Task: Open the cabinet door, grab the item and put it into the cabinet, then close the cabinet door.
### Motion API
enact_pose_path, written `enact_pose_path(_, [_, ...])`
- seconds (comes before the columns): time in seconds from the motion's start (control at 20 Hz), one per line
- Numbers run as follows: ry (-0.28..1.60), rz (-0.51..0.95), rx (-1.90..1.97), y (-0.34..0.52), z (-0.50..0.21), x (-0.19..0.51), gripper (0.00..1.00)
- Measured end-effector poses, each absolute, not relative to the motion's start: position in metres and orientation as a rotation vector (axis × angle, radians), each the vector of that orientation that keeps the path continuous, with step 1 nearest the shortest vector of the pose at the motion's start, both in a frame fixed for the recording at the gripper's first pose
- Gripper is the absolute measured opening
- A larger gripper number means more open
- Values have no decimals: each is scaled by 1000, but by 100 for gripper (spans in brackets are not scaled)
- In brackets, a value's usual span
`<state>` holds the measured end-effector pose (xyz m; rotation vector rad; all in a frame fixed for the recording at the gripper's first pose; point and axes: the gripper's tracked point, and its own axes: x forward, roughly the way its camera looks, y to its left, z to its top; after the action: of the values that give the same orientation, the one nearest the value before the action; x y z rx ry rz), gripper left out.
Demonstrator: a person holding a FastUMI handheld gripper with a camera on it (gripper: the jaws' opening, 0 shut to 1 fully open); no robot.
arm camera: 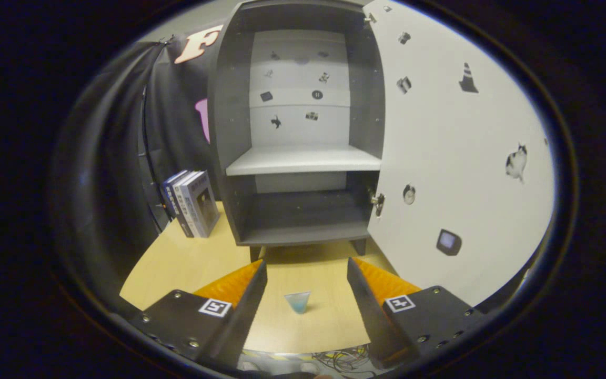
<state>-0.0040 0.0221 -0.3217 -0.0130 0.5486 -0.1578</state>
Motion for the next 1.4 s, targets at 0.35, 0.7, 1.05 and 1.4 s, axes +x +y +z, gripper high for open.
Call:
enact_pose_path(0.35, [752, -106, -40, 23, -432, 20, 95])
enact_pose_path(0.7, [887, -68, -61, 13, -494, 27, 90])
enact_pose_path(1.05, [933, -56, -57, 6, -506, 28, 56])
enact_pose_path(1.4, [814, -61, -51, -3, -417, 43, 56])
